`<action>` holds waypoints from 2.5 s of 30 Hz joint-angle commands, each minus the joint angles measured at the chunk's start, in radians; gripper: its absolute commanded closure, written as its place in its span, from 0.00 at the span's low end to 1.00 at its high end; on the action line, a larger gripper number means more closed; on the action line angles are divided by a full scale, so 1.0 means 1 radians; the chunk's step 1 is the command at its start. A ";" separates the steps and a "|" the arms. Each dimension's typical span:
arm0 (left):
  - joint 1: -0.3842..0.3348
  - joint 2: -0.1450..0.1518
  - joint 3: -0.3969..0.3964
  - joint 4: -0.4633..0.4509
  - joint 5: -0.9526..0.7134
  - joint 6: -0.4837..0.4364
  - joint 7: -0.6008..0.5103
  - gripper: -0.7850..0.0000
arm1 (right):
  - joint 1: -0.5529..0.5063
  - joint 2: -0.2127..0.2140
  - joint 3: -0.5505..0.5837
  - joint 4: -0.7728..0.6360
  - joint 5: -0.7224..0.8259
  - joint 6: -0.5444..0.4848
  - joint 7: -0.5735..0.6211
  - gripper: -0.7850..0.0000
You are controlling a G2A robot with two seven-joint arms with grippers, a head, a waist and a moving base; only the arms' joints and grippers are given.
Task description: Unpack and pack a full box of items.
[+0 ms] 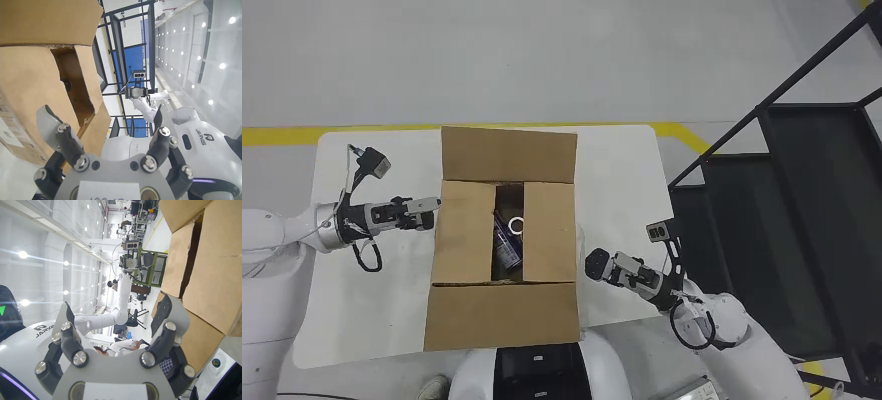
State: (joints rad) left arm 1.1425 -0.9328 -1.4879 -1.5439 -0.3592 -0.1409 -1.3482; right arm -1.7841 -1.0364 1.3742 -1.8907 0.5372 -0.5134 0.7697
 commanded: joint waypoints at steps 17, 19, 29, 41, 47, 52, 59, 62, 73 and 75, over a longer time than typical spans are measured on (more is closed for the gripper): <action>0.010 0.007 -0.011 0.115 -0.111 -0.083 -0.110 0.00 | 0.277 -0.035 -0.271 -0.064 -0.391 0.397 -0.132 0.00; 0.014 0.008 -0.030 0.152 -0.191 -0.121 -0.156 0.00 | 0.343 -0.051 -0.359 -0.047 -0.462 0.459 -0.161 0.00; 0.080 0.034 -0.133 0.149 -0.125 -0.196 -0.113 0.00 | 0.564 -0.134 -0.625 0.086 -0.589 0.610 -0.280 0.00; 0.098 0.033 -0.073 0.078 -0.051 -0.146 0.010 0.00 | 0.698 -0.219 -0.758 0.269 -0.551 0.642 -0.332 0.00; 0.088 0.031 -0.046 0.058 -0.049 -0.126 0.045 0.00 | 0.711 -0.251 -0.753 0.312 -0.405 0.457 -0.343 0.00; 0.099 0.034 -0.072 0.026 -0.089 -0.142 0.066 0.00 | 0.716 -0.272 -0.750 0.307 -0.321 0.284 -0.342 0.00; 0.145 0.039 -0.165 -0.049 -0.210 -0.179 0.103 0.00 | 0.784 -0.345 -0.840 0.389 -0.220 0.145 -0.369 0.00; 0.172 0.040 -0.209 -0.079 -0.273 -0.188 0.122 0.00 | 0.830 -0.393 -0.904 0.465 -0.214 0.123 -0.389 0.00; 0.089 0.037 -0.104 -0.006 -0.218 -0.072 0.125 0.00 | 0.913 -0.522 -1.003 0.665 -0.246 0.047 -0.412 0.00; 0.065 0.035 -0.080 0.022 -0.176 -0.057 0.152 0.00 | 0.907 -0.518 -0.985 0.646 -0.272 0.052 -0.414 0.00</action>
State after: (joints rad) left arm 1.2187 -0.8966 -1.5802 -1.5363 -0.5565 -0.2051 -1.2106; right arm -0.8741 -1.5578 0.3795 -1.2340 0.2792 -0.4665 0.3563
